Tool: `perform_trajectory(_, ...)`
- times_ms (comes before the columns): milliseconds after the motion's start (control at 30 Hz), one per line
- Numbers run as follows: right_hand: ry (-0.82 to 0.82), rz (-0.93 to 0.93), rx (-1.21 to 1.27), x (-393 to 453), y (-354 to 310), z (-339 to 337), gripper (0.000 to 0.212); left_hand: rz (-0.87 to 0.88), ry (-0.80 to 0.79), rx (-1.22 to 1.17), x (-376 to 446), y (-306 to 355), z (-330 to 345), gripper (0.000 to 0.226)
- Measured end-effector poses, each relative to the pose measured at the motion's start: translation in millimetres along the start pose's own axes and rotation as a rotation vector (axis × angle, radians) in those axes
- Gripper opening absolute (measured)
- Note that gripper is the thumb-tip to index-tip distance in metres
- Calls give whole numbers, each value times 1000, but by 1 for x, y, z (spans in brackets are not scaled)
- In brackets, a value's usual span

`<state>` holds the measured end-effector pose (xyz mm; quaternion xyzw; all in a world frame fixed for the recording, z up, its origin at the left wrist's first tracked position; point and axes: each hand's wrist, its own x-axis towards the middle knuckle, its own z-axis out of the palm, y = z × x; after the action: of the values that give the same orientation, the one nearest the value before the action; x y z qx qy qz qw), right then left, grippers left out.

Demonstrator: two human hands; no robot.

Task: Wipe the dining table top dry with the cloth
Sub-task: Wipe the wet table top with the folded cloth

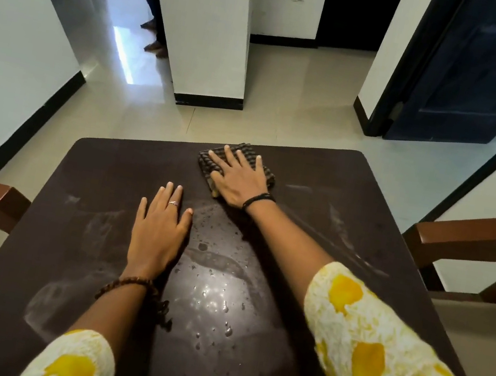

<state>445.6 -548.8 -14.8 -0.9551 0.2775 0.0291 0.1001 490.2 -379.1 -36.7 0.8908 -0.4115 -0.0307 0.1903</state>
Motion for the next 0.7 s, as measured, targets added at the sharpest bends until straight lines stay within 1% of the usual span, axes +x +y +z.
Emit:
perform_trajectory(67, 18, 70, -6, -3, 41, -7, 51, -4, 8, 8, 1, -1, 0, 53)
perform_trajectory(200, 53, 304, 50, -13, 137, -23, 51, 0, 19, 14, 3, -1, 2, 53)
perform_trajectory(300, 44, 442, 81, -19, 181, -31, 51, 0, 17, 18, 3, -1, 4, 52)
perform_trajectory(367, 35, 480, 87, -19, 191, -33, 51, 0, 19, 18, 4, -2, 5, 52)
perform_trajectory(467, 53, 487, 88, -34, 188, -31, 52, 3, 23, 13, 4, -1, 5, 52)
perform_trajectory(567, 98, 462, 34, -77, 174, -21, 52, 7, 26, 10, 3, 0, 4, 52)
perform_trajectory(633, 96, 426, -4, -103, 165, -15, 52, 5, 30, 6, 3, -1, 5, 52)
perform_trajectory(700, 80, 420, -9, -108, 166, -14, 53, 5, 34, 6, 2, -2, 6, 52)
